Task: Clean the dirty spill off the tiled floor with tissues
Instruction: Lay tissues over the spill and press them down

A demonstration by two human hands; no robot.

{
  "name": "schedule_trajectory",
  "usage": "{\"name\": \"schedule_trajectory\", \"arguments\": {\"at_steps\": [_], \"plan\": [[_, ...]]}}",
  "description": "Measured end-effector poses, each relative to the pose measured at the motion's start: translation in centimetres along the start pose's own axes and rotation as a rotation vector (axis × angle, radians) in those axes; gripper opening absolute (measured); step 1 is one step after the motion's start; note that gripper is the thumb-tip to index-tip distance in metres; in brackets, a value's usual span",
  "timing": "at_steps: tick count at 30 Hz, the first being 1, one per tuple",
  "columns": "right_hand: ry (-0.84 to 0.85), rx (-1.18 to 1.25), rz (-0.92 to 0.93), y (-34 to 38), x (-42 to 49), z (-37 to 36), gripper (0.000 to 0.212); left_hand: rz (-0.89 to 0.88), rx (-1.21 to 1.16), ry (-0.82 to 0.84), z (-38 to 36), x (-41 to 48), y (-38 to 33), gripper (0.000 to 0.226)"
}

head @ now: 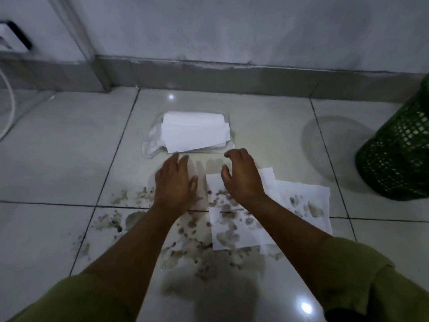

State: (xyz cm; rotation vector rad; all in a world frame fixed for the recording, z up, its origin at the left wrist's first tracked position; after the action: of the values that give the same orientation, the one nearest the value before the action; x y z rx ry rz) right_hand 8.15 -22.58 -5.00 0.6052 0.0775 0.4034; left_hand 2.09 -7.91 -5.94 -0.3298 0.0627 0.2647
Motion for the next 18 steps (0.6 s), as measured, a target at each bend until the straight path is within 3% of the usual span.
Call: {"name": "schedule_trajectory", "arguments": {"at_steps": [4, 8, 12, 15, 18], "plan": [[0.001, 0.011, 0.001, 0.7, 2.9, -0.2, 0.034, 0.100, -0.069, -0.025, 1.4, 2.0, 2.9, 0.070], [0.156, -0.240, 0.139, 1.0, 4.2, -1.5, 0.030, 0.170, -0.204, 0.010, 1.5, 3.7, 4.6, 0.084], [0.299, -0.376, 0.262, 1.2, 4.7, -3.3, 0.041, 0.158, -0.228, 0.117, 0.8, 4.8, 5.8, 0.083], [0.340, -0.496, 0.235, 1.1, 5.3, -4.0, 0.057, 0.138, -0.226, 0.156, 0.7, 5.1, 6.4, 0.081], [0.358, -0.548, 0.213, 1.1, 5.8, -3.8, 0.057, 0.129, -0.228, 0.163, 0.8, 5.2, 6.7, 0.079]]}}
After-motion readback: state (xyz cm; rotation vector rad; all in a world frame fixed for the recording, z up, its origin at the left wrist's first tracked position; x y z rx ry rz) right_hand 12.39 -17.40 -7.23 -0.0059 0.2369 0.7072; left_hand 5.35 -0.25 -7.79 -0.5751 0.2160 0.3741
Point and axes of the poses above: each hand's wrist, its own x-axis towards the middle knuckle, its own z-axis out of the back of the hand, y = z × x, the point moved 4 cm from there along x, towards the middle knuckle, and after that the axes turned 6 degrees about y, right-handed, at the moved point
